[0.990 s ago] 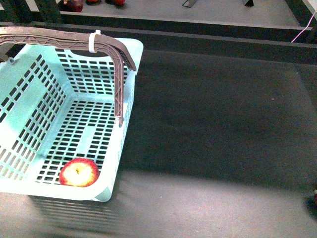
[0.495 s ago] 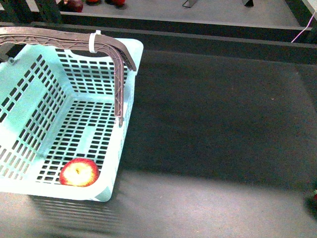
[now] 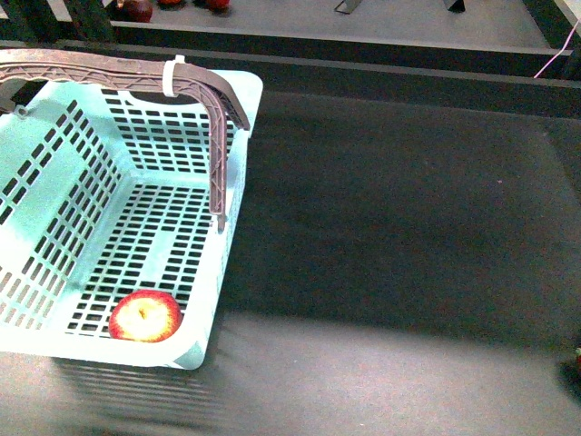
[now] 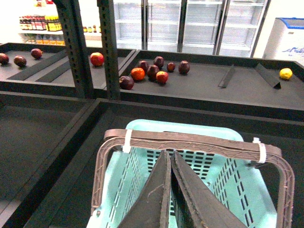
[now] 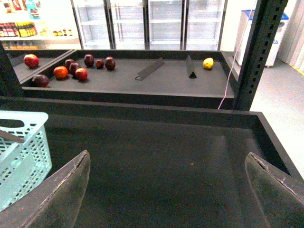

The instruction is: Pick apple with right arm and hold basket with left

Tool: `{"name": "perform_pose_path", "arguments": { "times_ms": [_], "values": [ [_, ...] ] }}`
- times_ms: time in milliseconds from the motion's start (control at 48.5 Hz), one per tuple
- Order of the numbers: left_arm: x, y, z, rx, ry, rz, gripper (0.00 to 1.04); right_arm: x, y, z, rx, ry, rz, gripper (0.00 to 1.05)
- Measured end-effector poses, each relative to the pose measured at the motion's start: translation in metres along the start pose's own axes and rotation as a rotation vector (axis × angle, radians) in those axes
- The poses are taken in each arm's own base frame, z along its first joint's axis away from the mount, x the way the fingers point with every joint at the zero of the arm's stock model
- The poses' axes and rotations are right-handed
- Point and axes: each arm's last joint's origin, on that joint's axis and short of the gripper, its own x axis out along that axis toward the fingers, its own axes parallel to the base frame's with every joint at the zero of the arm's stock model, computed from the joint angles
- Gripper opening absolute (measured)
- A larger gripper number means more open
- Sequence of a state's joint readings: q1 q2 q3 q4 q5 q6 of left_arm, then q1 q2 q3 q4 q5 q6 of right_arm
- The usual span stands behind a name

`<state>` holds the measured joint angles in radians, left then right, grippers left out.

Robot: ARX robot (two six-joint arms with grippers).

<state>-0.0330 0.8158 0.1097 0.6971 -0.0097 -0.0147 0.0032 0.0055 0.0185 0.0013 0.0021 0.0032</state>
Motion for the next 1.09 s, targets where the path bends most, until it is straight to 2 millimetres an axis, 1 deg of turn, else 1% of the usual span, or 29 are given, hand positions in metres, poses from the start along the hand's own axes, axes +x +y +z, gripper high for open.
{"name": "perform_pose_path", "arguments": {
  "times_ms": [82,309,392,742,1093],
  "values": [
    [-0.006,0.004,-0.002,0.0,-0.003,0.026,0.03,0.0,0.0,0.0,0.0,0.0,0.0,0.96],
    [-0.018,0.004,-0.007,0.002,-0.001,0.019,0.03,0.0,0.0,0.0,0.0,0.0,0.0,0.96],
    [-0.023,0.004,-0.015,0.004,-0.007,0.019,0.03,0.0,0.0,0.0,0.0,0.0,-0.001,0.96],
    [-0.04,0.004,-0.01,0.004,-0.024,0.019,0.03,0.0,0.0,0.0,0.0,0.0,0.0,0.96],
    [-0.048,0.004,-0.01,0.004,-0.025,0.019,0.03,0.0,0.0,0.0,0.0,0.0,0.0,0.96]
  ]
}}
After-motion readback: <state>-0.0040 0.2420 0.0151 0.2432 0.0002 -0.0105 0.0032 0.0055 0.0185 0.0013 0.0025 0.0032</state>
